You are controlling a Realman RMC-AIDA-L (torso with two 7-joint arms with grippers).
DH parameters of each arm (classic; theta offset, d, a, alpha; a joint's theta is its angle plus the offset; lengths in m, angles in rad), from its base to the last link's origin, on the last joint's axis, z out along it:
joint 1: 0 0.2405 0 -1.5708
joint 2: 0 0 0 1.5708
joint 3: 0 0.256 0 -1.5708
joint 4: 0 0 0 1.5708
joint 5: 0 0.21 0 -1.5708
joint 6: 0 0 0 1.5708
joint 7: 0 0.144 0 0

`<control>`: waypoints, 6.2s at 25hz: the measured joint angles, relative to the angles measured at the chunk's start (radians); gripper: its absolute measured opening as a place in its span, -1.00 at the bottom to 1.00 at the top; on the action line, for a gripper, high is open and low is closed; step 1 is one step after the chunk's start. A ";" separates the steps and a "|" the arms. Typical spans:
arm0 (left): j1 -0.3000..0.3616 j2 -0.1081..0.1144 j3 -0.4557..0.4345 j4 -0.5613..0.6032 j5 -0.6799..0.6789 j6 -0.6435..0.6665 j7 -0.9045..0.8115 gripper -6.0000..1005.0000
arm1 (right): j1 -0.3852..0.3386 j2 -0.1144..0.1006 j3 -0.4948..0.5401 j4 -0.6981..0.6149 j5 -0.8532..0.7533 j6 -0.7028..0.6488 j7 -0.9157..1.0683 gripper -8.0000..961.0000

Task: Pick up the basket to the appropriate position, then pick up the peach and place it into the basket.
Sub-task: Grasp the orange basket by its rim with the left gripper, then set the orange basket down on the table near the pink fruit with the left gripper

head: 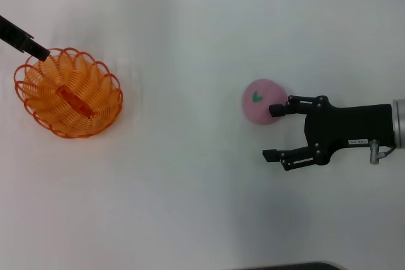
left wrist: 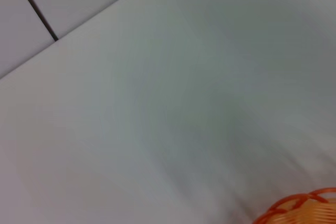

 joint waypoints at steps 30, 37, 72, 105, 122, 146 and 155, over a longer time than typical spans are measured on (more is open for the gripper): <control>0.004 -0.008 0.066 -0.118 0.000 -0.097 0.003 0.38 | 0.000 0.000 0.000 0.000 0.000 0.005 0.002 0.97; 0.011 -0.016 0.073 -0.093 0.000 -0.095 0.003 0.25 | 0.000 0.000 0.000 0.000 0.000 0.008 0.012 0.97; -0.018 0.006 0.021 -0.055 0.001 0.049 -0.079 -0.67 | 0.010 0.000 0.000 -0.002 0.000 0.007 0.022 0.97; -0.049 0.097 -0.416 -0.140 -0.012 0.430 -0.114 -0.83 | 0.017 -0.001 -0.002 -0.002 -0.003 0.006 0.022 0.97; 0.108 -0.005 -0.544 -0.104 -0.180 0.395 -0.177 -0.83 | 0.014 -0.001 -0.002 -0.001 -0.003 0.009 0.023 0.97; 0.218 -0.158 -0.533 0.088 -0.223 0.261 -0.197 -0.83 | 0.016 0.000 -0.002 0.006 -0.003 0.013 0.023 0.97; 0.235 -0.175 -0.533 0.095 -0.220 0.240 -0.194 -0.83 | 0.016 0.001 -0.002 0.008 -0.003 0.014 0.023 0.97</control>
